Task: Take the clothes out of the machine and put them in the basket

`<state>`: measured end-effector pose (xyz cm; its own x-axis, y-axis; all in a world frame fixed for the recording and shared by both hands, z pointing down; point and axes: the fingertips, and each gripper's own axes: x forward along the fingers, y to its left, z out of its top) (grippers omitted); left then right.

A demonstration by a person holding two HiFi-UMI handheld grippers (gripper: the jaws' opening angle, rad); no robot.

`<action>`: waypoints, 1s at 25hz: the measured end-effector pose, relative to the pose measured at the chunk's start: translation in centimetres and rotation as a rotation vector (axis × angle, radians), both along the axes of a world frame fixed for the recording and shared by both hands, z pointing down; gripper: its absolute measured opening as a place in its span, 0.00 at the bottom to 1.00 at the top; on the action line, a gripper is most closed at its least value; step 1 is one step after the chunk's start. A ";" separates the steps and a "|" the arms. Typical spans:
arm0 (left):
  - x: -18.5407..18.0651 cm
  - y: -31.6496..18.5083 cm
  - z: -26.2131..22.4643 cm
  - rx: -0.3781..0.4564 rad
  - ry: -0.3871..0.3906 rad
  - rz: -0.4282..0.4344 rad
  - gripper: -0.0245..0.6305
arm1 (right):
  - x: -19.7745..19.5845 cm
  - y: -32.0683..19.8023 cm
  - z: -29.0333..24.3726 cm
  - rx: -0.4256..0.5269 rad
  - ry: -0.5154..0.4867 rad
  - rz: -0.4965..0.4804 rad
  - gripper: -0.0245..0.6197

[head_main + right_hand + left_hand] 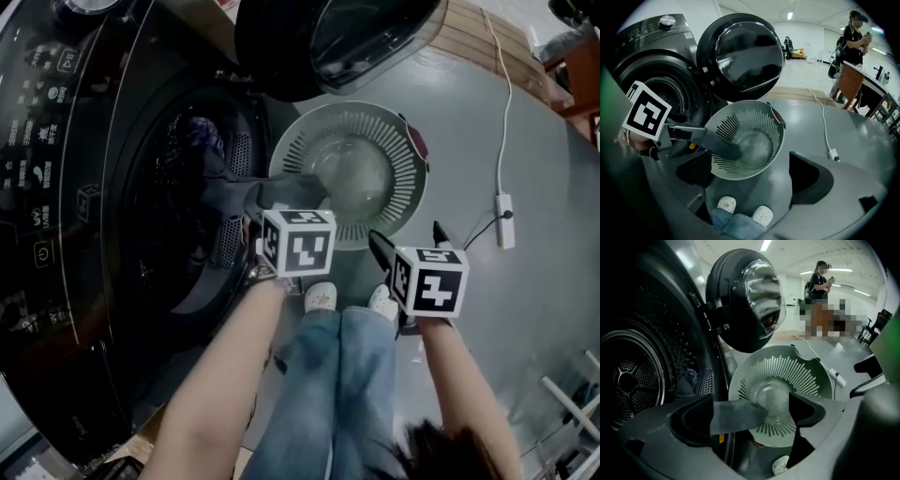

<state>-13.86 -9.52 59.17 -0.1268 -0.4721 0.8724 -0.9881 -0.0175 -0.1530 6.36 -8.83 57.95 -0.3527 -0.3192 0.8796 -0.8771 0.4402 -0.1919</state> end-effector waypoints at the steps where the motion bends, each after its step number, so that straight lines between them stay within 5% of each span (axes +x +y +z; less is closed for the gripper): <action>1: -0.9 0.2 0.1 -0.001 -0.017 -0.017 0.77 | -0.3 0.1 0.1 -0.001 0.001 -0.007 0.84; 7: -8.0 1.9 0.1 -0.007 -0.157 -0.155 0.77 | -1.9 0.6 0.2 -0.006 0.005 -0.047 0.84; 15: -14.8 4.0 1.7 -0.082 -0.288 -0.231 0.77 | -2.9 0.9 0.5 -0.014 0.017 -0.111 0.84; 20: -16.9 5.1 3.8 -0.112 -0.215 -0.320 0.77 | -3.5 1.2 1.2 -0.026 0.023 -0.153 0.84; 25: -17.6 4.5 4.7 -0.088 -0.153 -0.314 0.75 | -4.0 1.1 1.8 -0.019 0.017 -0.172 0.84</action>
